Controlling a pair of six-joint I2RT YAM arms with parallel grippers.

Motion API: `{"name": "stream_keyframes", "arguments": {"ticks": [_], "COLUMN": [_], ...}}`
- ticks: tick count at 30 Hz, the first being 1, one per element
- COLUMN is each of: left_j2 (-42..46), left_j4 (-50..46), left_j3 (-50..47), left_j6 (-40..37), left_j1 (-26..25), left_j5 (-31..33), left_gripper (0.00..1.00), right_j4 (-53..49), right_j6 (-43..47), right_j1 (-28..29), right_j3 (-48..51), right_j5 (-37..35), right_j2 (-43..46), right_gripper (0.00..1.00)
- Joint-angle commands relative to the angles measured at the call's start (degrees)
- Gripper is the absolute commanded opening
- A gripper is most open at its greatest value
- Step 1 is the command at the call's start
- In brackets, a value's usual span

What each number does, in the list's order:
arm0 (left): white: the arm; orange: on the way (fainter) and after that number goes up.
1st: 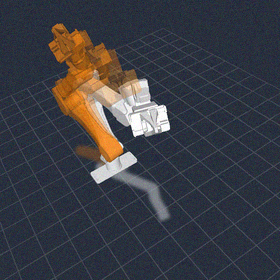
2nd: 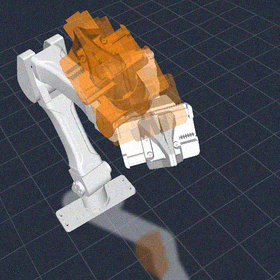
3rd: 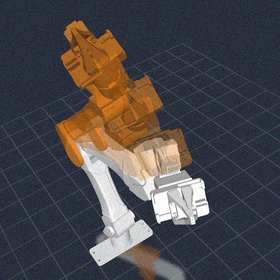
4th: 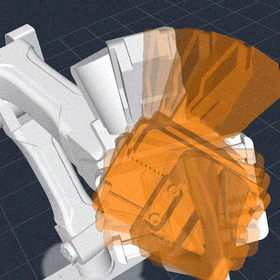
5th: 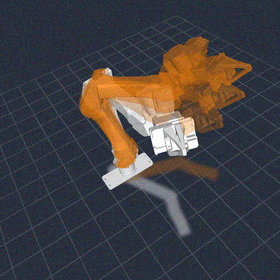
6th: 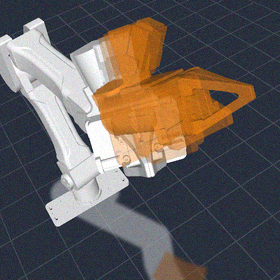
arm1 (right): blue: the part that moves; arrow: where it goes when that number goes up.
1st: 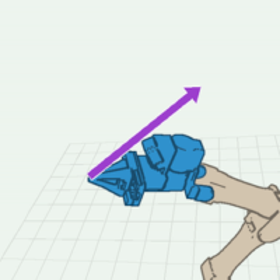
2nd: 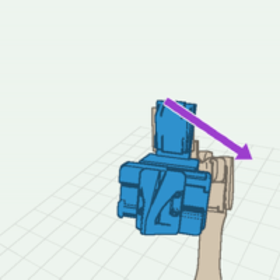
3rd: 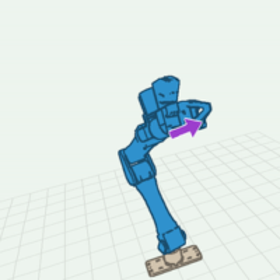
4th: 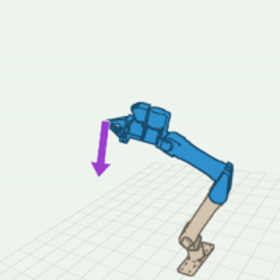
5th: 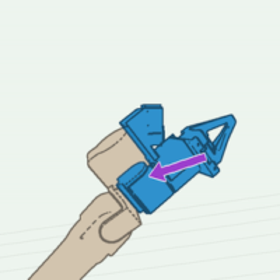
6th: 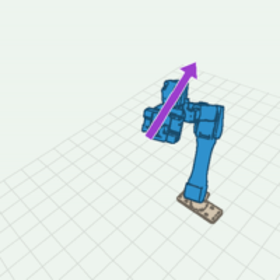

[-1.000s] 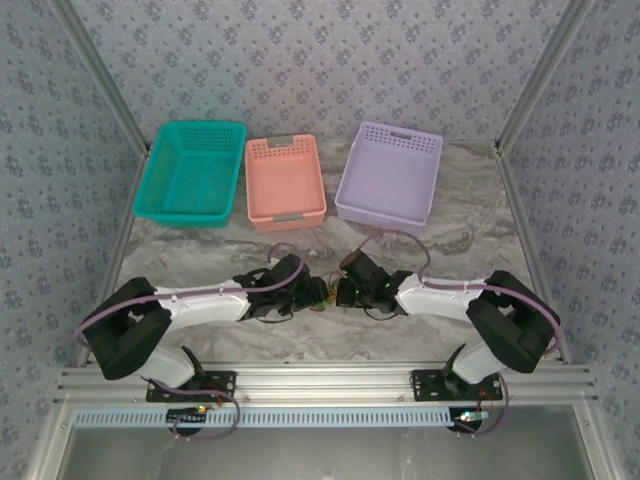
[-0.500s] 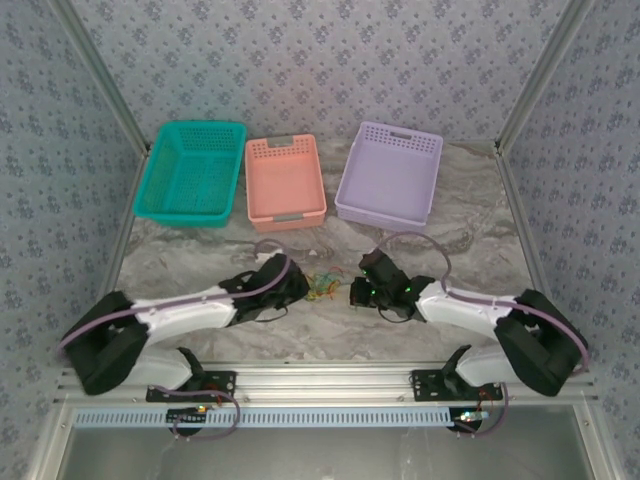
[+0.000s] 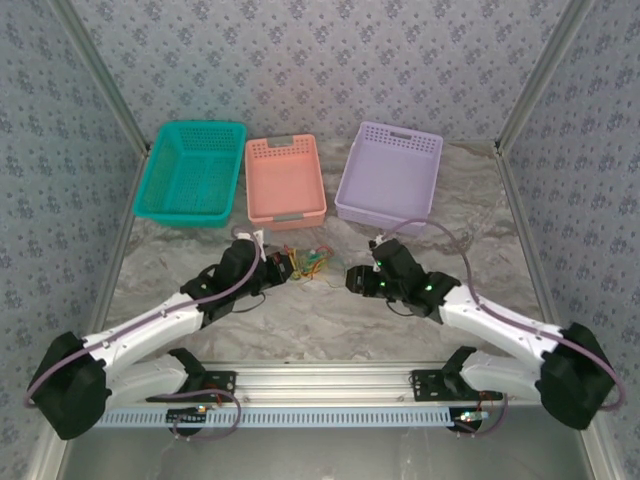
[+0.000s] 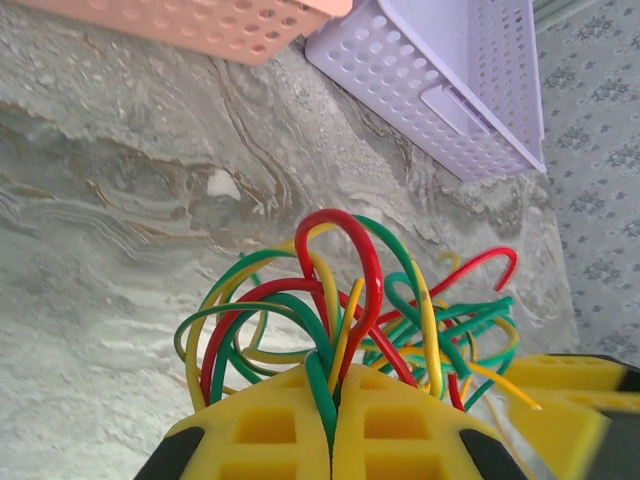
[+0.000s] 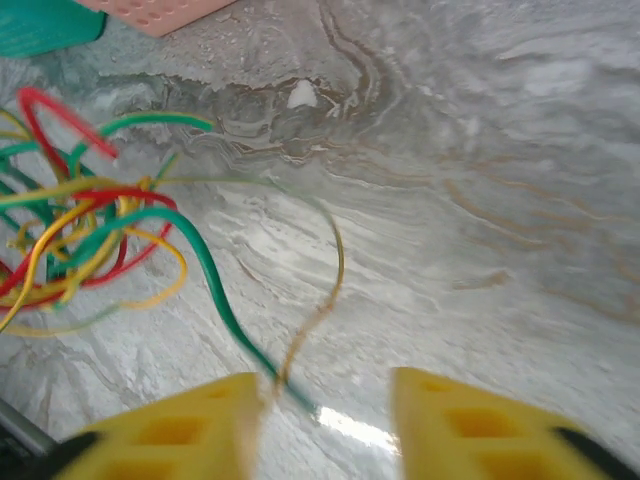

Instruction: Untangle the cables

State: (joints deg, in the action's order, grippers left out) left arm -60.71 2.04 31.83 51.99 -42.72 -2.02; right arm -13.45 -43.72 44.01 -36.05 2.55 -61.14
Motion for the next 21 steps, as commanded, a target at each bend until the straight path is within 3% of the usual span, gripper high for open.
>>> {"name": "stream_keyframes", "arguments": {"ticks": [1,7,14,17,20,21], "left_j2": [-1.2,-3.9,-6.2,-6.2,-2.8,-1.2], "left_j4": [3.1,8.4,11.3,12.9,15.7,17.0], "left_j3": [1.4,0.7,2.3,2.2,0.3,-0.6], "left_j6": [-5.2,-6.7,-7.0,-6.1,-4.2,-3.2], "left_j1": [-0.6,-3.6,-6.5,-6.8,-5.9,-5.0], "left_j5": [0.1,0.4,0.1,0.0,1.0,0.9], "left_gripper": [0.00,0.00,0.00,0.00,0.00,0.00], "right_j4": [-9.0,-6.2,4.6,7.8,9.5,10.1], "right_j6": [-0.3,-3.8,-10.1,-13.3,-16.3,-17.0], "right_j1": [0.2,-1.5,-1.2,-0.5,-0.8,-1.2], "right_j3": [-3.9,-8.1,-10.5,-9.3,-4.9,-2.7], "right_j5": [-3.1,1.3,5.3,4.4,1.4,0.6], "right_j2": [6.3,5.5,-9.2,-13.1,-12.4,-11.2], "right_gripper": [0.54,0.80,0.83,0.51,0.14,0.06]}}
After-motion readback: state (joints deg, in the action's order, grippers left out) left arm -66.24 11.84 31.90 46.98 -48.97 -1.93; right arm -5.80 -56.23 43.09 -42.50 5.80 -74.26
